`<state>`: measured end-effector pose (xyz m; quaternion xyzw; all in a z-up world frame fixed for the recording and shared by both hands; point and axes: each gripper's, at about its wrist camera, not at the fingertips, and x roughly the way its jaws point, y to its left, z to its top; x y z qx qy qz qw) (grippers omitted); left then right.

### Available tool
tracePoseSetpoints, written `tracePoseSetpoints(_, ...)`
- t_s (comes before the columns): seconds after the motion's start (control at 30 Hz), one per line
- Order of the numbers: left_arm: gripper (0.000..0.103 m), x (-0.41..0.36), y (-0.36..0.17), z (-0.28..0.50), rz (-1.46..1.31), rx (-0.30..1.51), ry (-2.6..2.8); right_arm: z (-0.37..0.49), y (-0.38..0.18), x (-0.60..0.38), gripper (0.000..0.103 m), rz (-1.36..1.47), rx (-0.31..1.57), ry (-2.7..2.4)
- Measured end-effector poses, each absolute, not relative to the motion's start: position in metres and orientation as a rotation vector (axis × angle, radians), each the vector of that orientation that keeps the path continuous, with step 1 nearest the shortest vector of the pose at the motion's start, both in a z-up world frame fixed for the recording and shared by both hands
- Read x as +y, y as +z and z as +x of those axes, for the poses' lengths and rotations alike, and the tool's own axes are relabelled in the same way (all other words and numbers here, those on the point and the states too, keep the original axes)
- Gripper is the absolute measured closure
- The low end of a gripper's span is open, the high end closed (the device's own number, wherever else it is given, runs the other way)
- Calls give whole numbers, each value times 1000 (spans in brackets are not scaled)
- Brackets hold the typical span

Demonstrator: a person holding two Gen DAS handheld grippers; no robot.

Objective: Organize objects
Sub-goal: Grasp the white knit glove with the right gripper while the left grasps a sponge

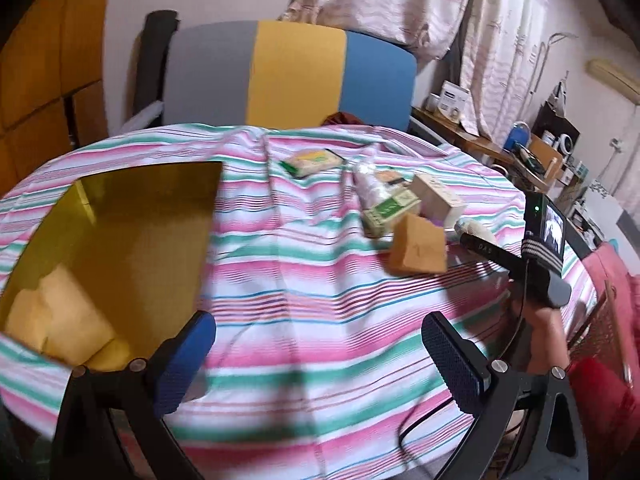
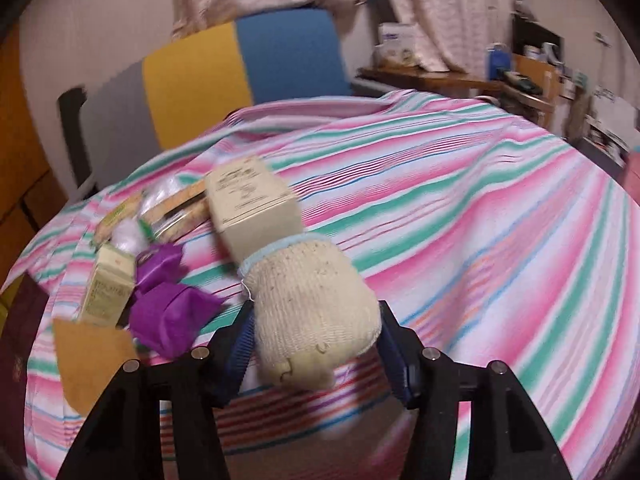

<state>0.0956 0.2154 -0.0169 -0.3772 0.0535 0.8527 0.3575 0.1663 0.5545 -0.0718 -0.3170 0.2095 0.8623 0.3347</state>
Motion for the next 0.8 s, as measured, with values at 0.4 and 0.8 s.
tracePoseSetpoints(0.4, 0, 353, -47, 71, -927, 283, 2056, 181, -79, 567, 45, -774, 662, 2221)
tracePoseSetpoints(0.8, 32, 390, -87, 56, -940, 269, 1942, 182, -81, 570, 45, -744, 687, 2234)
